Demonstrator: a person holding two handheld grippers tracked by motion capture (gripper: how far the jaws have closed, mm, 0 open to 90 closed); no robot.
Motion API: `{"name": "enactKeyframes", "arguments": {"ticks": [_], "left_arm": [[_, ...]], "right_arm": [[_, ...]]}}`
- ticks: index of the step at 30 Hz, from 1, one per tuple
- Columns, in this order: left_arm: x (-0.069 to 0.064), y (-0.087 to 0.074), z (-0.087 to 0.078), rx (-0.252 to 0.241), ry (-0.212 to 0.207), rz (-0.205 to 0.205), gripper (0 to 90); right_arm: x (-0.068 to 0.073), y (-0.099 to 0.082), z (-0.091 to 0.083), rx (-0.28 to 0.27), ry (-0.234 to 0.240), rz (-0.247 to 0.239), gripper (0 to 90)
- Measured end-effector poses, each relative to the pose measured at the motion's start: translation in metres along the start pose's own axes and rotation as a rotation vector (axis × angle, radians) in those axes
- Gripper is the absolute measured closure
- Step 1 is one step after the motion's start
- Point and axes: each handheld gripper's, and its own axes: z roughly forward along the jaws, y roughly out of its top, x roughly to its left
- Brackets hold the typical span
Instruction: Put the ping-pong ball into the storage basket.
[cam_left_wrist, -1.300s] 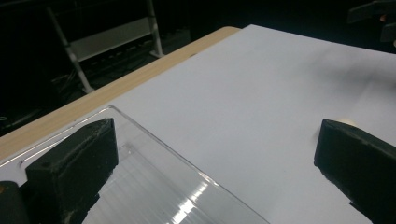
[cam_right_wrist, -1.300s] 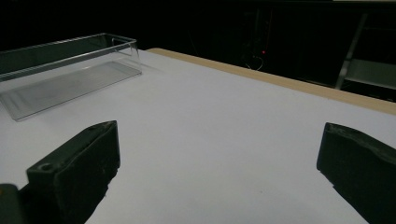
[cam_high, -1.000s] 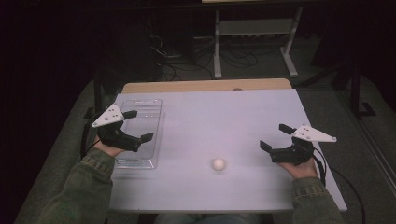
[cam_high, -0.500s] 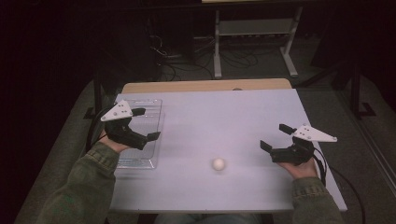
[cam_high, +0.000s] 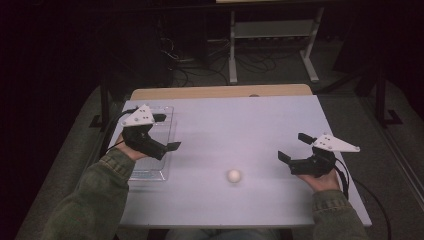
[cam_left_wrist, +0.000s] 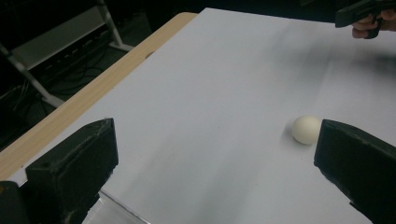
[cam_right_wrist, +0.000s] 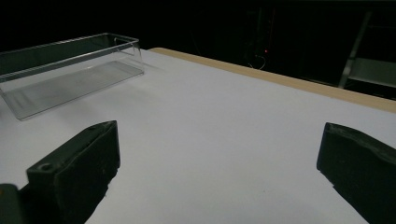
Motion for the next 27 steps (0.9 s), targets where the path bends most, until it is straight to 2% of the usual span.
{"name": "enactKeyframes", "arguments": {"ticks": [9,17,19,27], "left_arm": [[-0.001,0.005,0.009,0.017,-0.018,0.006,0.0],[-0.005,0.016,0.021,0.037,-0.045,0.035,0.0],[-0.007,0.019,0.023,0.051,-0.053,0.061,0.0],[-0.014,0.027,0.031,0.074,-0.094,0.098,0.0]], "right_arm": [[0.000,0.000,0.000,0.000,0.003,0.002,0.0],[0.001,0.000,0.000,0.004,0.007,0.001,0.0],[0.000,0.000,0.000,0.003,0.007,0.000,0.0],[0.001,0.000,0.000,0.001,0.011,-0.001,0.0]]}}
